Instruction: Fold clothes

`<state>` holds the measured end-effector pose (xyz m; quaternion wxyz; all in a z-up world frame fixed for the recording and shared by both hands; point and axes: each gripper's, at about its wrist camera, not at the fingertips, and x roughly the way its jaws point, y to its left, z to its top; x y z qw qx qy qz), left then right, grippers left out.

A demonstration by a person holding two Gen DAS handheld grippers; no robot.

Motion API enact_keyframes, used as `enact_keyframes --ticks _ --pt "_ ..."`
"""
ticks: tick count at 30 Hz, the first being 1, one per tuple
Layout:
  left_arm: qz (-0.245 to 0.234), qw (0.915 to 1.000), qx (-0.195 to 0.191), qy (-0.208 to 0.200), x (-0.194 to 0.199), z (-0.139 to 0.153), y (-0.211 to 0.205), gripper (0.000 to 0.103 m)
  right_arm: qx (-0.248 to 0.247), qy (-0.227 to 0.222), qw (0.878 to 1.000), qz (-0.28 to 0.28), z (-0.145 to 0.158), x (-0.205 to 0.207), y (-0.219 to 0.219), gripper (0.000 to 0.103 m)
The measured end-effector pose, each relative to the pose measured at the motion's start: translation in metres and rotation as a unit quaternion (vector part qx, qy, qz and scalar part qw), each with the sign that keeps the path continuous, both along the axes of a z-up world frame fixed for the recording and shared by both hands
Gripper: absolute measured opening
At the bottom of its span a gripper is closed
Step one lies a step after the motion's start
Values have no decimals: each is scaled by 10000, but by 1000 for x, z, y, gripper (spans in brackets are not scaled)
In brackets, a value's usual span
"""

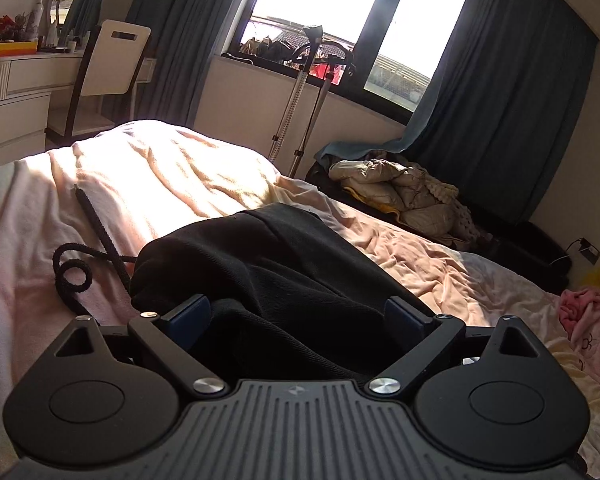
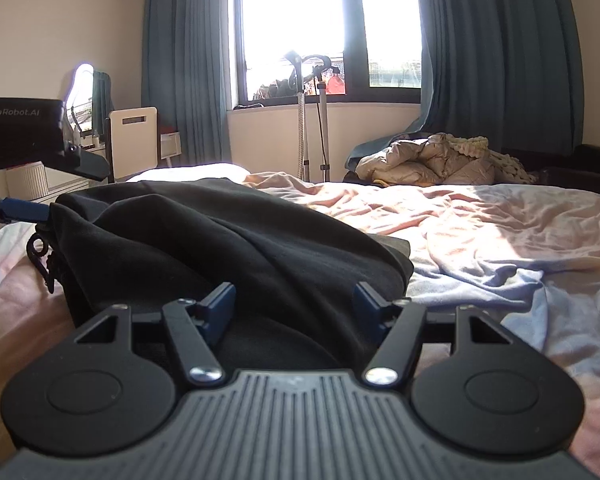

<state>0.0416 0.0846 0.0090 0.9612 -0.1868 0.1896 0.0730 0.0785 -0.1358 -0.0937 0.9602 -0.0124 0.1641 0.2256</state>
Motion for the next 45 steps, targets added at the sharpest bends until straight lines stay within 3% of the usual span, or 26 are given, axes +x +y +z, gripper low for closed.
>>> enact_keyframes --ticks 10,15,16,17,20,23,28,32,36,41,45 --pt "-468 9958 74 -778 -1 4 -17 97 -544 -213 9983 -5 -9 21 26 69" --pt "-1207 9876 -900 -445 25 -16 -10 97 -898 -289 9955 -20 -11 35 37 68" --pt "-1296 9848 -1093 -375 30 -20 -8 97 -1005 -348 9943 -31 -11 35 39 60" --pt "-1381 9815 -1288 -303 35 -24 -5 97 -1110 -406 9930 -45 -11 36 41 38" --pt "-1492 9726 -1777 -170 44 -35 2 97 -995 -488 9936 -232 -4 35 35 19" --pt "-1536 9641 -2165 -50 54 -45 7 99 -814 -839 9923 -419 7 23 25 12" --pt "-1437 9513 -2726 76 75 -60 14 100 -737 -1179 9877 -709 16 4 13 7" --pt "-1736 9329 -3151 178 81 -70 14 100 -639 -1237 9862 -898 18 2 -1 6" --pt "-1554 9318 -3280 78 96 -77 16 102 -425 -1096 9900 -777 18 7 -9 6" --pt "-1326 9297 -3437 -48 114 -86 18 102 -650 -1220 9880 -691 14 4 -4 6" --pt "-853 9222 -3765 -229 117 -90 38 94 -845 -1261 9859 -707 12 3 -4 7"
